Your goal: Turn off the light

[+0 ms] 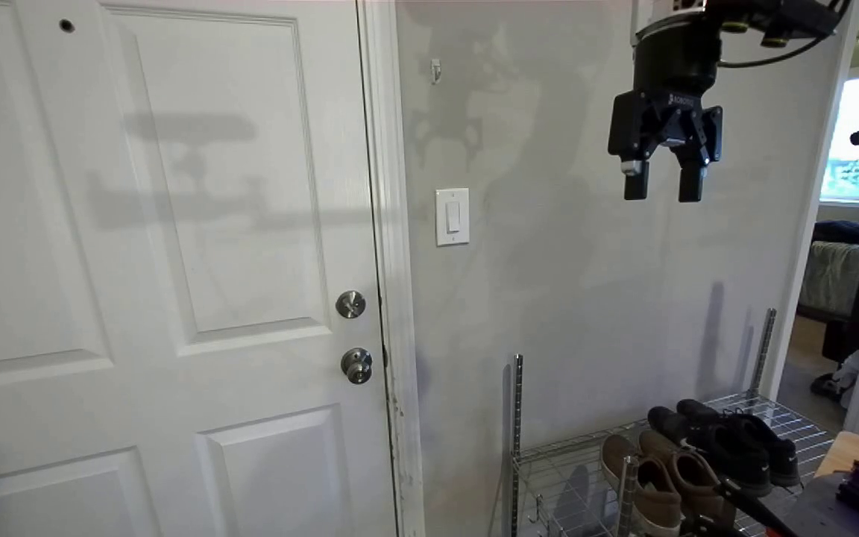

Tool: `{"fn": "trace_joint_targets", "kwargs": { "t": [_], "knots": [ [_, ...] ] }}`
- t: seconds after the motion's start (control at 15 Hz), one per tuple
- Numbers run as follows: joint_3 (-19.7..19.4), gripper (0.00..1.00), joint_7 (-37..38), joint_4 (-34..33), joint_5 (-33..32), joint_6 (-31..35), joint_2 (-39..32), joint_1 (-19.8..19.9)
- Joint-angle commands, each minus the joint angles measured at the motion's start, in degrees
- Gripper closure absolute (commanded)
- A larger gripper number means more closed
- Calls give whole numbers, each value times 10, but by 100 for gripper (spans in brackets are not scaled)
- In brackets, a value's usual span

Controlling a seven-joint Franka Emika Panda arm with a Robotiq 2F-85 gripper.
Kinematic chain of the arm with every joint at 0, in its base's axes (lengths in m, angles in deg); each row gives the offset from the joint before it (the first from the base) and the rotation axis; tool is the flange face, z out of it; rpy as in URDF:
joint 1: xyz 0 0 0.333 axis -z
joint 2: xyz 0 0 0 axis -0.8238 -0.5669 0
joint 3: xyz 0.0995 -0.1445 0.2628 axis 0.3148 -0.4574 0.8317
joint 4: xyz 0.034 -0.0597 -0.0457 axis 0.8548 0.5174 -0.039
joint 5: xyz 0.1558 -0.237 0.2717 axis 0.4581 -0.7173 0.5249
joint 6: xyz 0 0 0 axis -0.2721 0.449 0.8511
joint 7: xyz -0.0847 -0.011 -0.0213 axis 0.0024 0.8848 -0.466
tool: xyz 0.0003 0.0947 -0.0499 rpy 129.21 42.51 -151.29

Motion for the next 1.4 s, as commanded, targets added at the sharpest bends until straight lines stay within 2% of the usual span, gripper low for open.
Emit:
{"fn": "trace_joint_targets", "kwargs": {
  "t": [0.0,0.53,0.73,1.0,1.33],
  "knots": [
    [8,0,-7,-2,5,-4,1,13],
    [3,0,-9,-1,7,2,0,18],
    [8,0,-6,9,-5,37,7,32],
    [19,0,-1,36,-23,126,4,47],
    [36,0,10,92,-52,302,-29,64]
  ]
}}
